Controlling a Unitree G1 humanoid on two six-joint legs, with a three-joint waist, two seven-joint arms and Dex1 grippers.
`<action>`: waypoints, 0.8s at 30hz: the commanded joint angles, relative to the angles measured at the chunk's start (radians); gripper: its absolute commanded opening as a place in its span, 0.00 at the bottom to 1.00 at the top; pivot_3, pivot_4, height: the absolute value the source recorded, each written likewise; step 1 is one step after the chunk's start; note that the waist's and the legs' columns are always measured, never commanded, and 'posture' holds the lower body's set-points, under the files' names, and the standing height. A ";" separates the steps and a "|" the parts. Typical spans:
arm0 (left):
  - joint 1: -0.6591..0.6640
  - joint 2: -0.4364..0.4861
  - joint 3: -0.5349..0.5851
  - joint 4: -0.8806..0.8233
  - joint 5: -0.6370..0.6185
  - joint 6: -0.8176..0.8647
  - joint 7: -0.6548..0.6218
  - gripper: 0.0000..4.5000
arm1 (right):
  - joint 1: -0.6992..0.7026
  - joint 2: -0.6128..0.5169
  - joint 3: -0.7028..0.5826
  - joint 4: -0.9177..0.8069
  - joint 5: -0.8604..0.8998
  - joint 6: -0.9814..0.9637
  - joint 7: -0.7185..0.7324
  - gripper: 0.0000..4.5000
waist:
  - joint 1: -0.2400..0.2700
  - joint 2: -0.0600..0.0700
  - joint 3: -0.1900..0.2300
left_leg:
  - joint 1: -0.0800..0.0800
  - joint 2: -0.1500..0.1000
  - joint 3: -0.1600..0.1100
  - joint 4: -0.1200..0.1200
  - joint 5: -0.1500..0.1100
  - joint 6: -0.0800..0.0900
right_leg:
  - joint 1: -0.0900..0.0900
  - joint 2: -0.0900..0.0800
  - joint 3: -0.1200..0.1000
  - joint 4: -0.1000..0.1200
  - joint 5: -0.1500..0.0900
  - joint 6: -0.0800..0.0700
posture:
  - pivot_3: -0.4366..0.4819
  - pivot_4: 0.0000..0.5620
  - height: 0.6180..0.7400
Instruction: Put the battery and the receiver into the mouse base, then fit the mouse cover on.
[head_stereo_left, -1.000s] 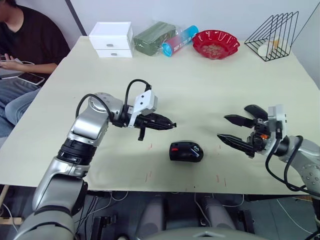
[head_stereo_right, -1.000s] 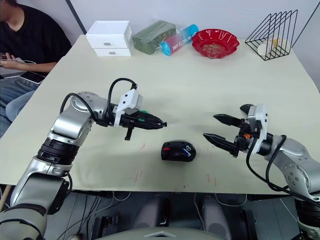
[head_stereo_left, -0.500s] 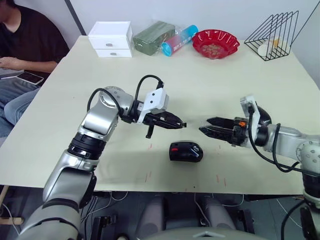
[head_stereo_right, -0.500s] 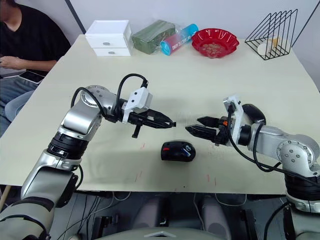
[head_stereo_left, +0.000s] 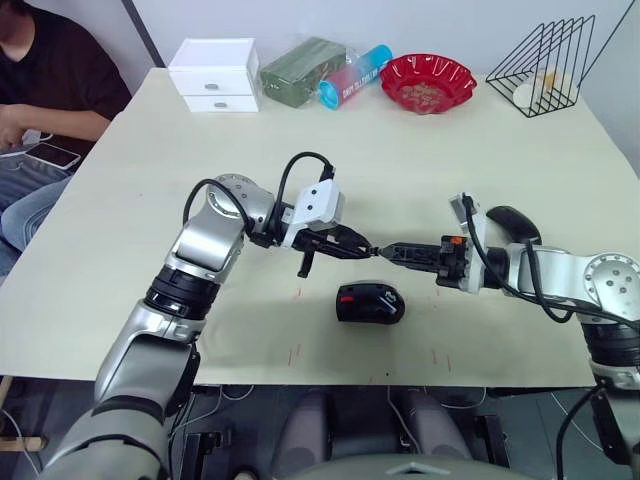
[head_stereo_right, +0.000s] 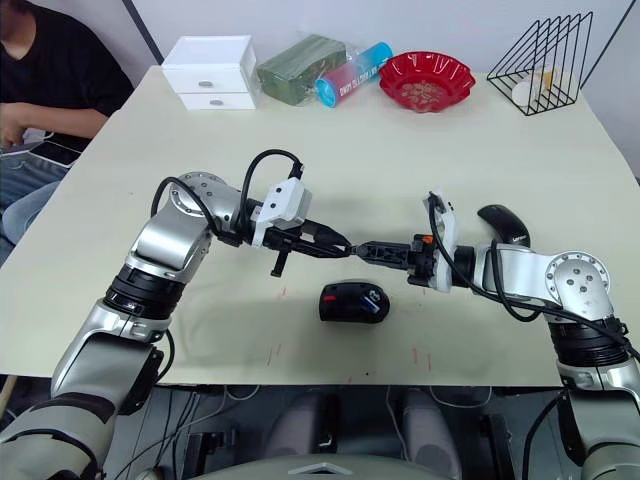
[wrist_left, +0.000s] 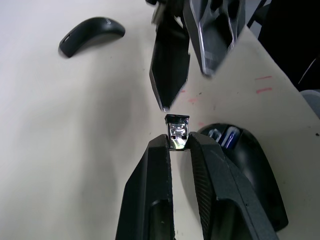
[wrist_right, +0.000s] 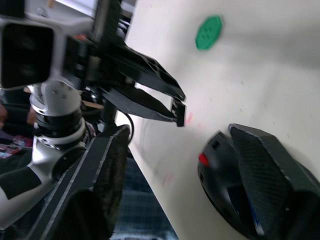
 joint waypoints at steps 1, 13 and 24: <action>-0.027 -0.005 0.003 -0.009 0.001 -0.021 -0.007 0.02 | -0.027 0.004 0.007 -0.017 0.035 -0.012 -0.014 0.76 | -0.001 0.000 0.000 | 0.000 0.000 0.000 0.000 0.000 0.000 | 0.000 0.000 0.000 0.000 0.000 0.000 | 0.48 0.27 1.00; -0.014 -0.004 0.002 -0.019 -0.003 -0.024 -0.016 0.02 | -0.041 0.010 0.017 -0.003 0.035 -0.011 -0.026 0.48 | -0.001 0.000 0.000 | 0.000 0.000 0.000 0.000 0.000 0.000 | 0.000 0.000 0.000 0.000 0.000 0.000 | 0.48 0.27 1.00; -0.006 -0.008 -0.002 -0.026 -0.001 -0.023 -0.009 0.02 | -0.048 0.010 0.025 0.004 0.035 -0.008 -0.035 0.03 | 0.000 0.000 0.000 | 0.000 0.000 0.000 0.000 0.000 0.000 | 0.000 0.000 0.000 0.000 0.000 0.000 | 0.48 0.27 1.00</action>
